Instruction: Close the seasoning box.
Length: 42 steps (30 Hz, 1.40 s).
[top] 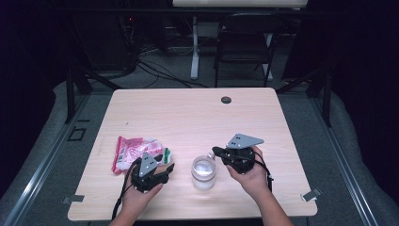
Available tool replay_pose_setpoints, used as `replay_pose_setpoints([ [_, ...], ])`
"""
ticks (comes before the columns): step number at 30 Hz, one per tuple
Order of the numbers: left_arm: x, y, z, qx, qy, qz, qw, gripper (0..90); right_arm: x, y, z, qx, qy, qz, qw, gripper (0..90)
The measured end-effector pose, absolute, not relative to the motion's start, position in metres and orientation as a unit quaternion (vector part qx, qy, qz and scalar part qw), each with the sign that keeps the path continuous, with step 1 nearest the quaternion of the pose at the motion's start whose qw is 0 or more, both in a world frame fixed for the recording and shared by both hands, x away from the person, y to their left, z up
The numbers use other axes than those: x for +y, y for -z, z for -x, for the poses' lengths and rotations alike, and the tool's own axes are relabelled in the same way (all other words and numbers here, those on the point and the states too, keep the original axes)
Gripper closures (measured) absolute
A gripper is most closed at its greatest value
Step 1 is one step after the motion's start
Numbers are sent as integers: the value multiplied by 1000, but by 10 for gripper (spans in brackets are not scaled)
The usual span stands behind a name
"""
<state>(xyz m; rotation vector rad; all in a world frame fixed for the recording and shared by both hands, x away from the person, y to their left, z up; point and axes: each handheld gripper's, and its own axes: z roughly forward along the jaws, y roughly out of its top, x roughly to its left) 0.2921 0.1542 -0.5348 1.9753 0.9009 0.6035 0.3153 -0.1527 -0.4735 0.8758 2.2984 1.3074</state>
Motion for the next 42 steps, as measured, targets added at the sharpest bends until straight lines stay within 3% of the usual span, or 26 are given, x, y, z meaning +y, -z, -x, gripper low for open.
replay_pose_setpoints([
  [27, 157, 533, -294, 366, -244, -787, 433, 439, -138, 481, -310, 827, -467, -277, 145, 791],
  [42, 161, 528, -293, 367, -252, -781, 439, 439, -140, 478, -311, 821, -472, -282, 155, 574],
])
